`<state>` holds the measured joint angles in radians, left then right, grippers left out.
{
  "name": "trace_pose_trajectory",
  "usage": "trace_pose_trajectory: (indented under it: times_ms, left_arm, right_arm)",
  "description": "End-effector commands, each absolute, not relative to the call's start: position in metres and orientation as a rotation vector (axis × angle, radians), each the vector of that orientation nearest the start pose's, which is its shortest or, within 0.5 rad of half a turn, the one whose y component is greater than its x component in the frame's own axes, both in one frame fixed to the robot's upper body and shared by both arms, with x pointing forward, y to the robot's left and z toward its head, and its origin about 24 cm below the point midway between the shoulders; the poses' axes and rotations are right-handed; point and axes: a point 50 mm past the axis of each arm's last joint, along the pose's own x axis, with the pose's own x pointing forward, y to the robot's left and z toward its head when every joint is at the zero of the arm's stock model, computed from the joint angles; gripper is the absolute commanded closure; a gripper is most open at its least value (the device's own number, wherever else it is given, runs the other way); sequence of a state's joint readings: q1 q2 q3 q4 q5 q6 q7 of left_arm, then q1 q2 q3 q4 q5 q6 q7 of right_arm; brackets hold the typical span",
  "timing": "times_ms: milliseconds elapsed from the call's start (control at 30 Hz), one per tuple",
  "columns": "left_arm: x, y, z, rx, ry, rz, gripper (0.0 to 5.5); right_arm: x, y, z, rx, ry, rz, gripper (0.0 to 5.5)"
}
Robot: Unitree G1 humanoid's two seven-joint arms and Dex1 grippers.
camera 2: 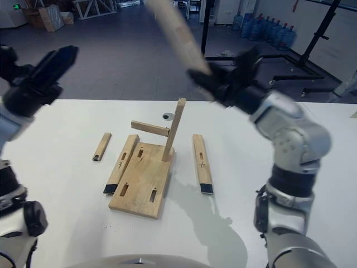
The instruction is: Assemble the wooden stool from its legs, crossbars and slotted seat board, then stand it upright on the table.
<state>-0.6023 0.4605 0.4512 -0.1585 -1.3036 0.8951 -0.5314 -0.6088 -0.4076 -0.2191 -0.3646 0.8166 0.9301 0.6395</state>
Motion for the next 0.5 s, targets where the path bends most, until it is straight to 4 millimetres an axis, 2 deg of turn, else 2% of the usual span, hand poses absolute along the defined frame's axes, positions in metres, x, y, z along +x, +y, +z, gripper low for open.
trace_pose_trajectory:
  times_ms: [33, 133, 233, 500]
  left_arm:
    - [0.28, 0.188, 0.245, -0.737, -0.23, -1.062, 0.1]
    - [0.278, 0.19, 0.24, -0.847, -0.213, -1.085, 0.1]
    - [0.28, 0.187, 0.234, -0.909, -0.156, -1.111, 0.1]
    - [0.274, 0.174, 0.239, -0.927, -0.101, -1.244, 0.1]
  right_arm:
    - [0.275, -0.133, 0.232, 0.329, -0.117, 1.102, 3.49]
    - [0.276, -0.124, 0.228, 0.403, -0.102, 1.143, 3.49]
    - [0.268, -0.112, 0.222, 0.445, -0.065, 1.236, 3.49]
    - [0.253, -0.092, 0.212, 0.499, 0.035, 1.392, 3.49]
